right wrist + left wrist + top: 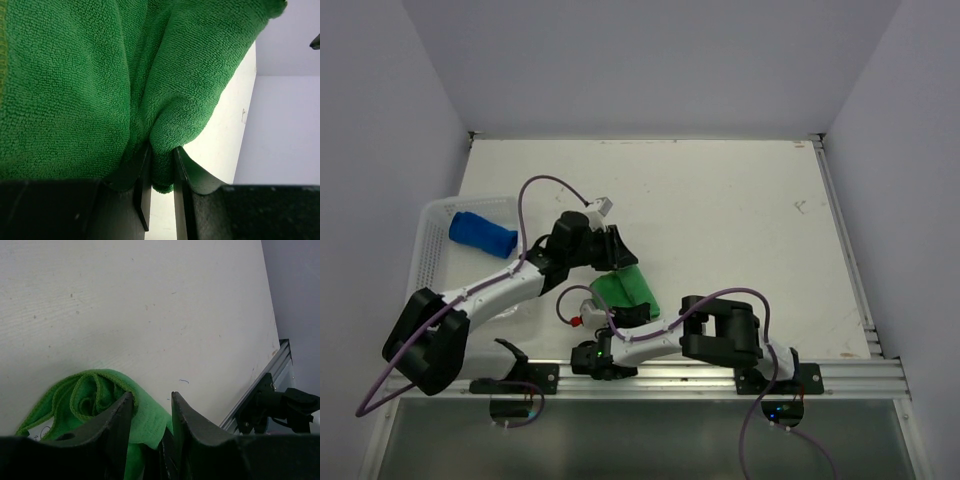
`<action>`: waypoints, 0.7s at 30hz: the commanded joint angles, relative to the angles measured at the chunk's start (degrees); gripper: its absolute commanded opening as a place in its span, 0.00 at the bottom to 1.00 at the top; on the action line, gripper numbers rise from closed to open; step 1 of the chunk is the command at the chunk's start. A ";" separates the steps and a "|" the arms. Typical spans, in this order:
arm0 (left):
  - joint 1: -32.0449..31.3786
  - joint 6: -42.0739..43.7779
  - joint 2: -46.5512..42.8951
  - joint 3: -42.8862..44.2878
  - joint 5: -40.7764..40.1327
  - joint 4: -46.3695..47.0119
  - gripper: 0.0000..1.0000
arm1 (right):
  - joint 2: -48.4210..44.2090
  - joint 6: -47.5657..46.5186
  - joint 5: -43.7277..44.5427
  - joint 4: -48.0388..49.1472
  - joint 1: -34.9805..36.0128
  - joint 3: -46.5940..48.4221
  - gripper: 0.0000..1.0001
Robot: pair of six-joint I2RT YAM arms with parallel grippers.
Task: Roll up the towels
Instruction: Roll the towel
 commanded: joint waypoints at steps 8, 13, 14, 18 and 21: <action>0.06 -3.93 -1.75 0.57 8.15 5.91 0.39 | 2.64 2.10 -7.92 3.49 0.32 -0.18 0.00; -1.17 -3.15 -0.78 1.00 9.04 5.14 0.38 | 2.73 2.19 -8.53 4.37 0.32 -0.71 0.00; -1.17 -2.19 0.01 1.70 7.73 2.26 0.38 | 2.73 2.10 -8.80 4.46 0.32 -0.62 0.00; -1.44 0.63 -0.60 1.80 1.49 -2.07 0.38 | 2.91 2.10 -9.59 4.98 0.41 -0.35 0.00; -1.35 1.34 -0.95 0.83 1.47 -0.50 0.38 | 3.08 2.10 -10.03 5.42 0.32 -0.35 0.00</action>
